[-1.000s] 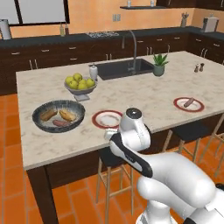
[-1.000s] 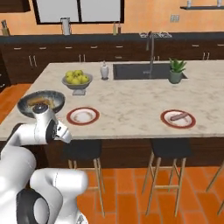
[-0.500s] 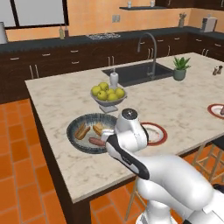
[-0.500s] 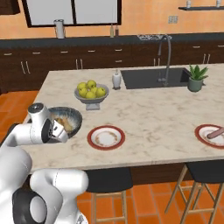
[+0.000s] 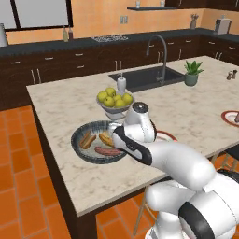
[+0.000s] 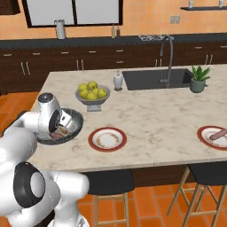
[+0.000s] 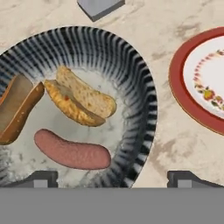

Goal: Place one bun and one sausage from the bowl on each plate.

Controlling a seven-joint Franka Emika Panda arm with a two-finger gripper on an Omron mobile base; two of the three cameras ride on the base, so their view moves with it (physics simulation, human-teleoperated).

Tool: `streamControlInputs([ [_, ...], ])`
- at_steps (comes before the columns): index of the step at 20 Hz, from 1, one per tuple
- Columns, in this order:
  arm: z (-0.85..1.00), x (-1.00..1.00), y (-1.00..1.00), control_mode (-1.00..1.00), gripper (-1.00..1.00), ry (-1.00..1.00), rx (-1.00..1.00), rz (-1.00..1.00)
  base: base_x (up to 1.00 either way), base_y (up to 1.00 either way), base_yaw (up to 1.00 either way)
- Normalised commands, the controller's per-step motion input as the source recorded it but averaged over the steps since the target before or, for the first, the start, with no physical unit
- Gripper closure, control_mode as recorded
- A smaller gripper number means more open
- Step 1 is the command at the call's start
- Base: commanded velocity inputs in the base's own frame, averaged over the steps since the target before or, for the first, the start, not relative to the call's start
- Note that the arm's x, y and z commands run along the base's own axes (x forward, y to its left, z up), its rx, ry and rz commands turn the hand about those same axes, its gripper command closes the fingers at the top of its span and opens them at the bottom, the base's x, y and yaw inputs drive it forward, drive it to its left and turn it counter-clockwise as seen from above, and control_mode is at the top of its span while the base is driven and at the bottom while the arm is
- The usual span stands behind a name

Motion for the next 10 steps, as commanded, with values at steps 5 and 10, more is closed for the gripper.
streamControlInputs([
  [5, -0.21, 0.88, 0.37, -1.0, -1.0, 0.28, -0.15, 0.28, 0.0, 0.0, 0.0],
  [10, -0.47, 0.4, 0.05, -1.0, -1.0, 0.25, -0.17, 0.18, 0.0, 0.0, 0.0],
])
